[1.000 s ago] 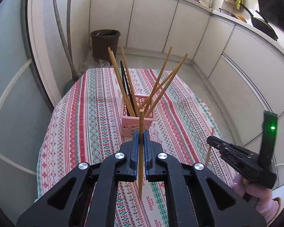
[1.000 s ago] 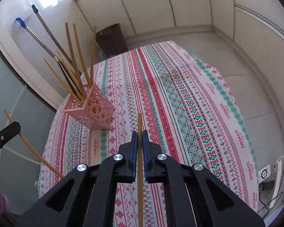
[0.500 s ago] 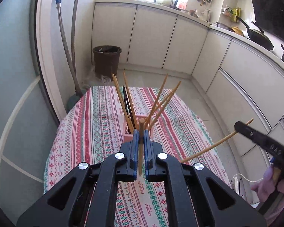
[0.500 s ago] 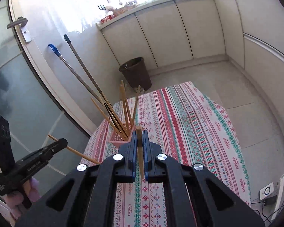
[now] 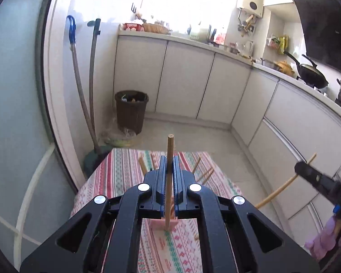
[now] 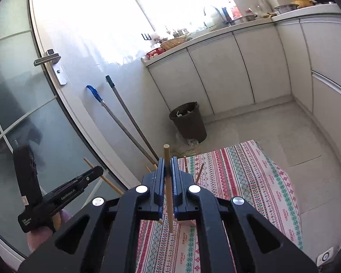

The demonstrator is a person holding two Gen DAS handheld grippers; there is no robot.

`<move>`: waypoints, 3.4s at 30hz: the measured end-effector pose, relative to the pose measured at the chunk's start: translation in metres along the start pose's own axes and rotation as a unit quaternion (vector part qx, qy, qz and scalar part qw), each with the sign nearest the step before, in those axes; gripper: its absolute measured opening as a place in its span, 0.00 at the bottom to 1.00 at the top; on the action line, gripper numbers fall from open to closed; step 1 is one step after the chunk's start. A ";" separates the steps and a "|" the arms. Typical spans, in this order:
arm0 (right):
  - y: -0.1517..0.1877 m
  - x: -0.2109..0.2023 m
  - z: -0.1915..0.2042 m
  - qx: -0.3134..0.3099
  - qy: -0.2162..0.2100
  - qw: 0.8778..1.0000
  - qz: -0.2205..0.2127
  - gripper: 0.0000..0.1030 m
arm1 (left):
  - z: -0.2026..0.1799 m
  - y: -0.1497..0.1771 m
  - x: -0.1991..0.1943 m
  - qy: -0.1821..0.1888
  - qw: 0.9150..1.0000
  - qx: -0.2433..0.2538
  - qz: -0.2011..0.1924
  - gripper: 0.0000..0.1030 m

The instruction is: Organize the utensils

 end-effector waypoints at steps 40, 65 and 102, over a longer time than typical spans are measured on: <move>-0.010 0.123 0.016 -0.020 0.086 0.996 -0.025 0.09 | 0.064 0.007 0.028 -0.025 0.995 -0.094 0.023 0.50; 0.031 0.050 -0.014 -0.070 0.225 0.972 -0.027 0.82 | 0.011 0.031 -0.018 -0.106 0.992 -0.022 -0.070 0.93; 0.071 0.016 -0.073 -0.031 0.274 0.961 -0.008 0.94 | -0.038 0.087 0.000 -0.107 0.993 0.048 -0.019 0.93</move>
Point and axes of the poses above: each gripper's, at about its wrist camera, not at the fingertips, and x roughly the way its jaws point, z to its left, y to its underside, the point moved 7 cm from there along x, roughly the way its jaws point
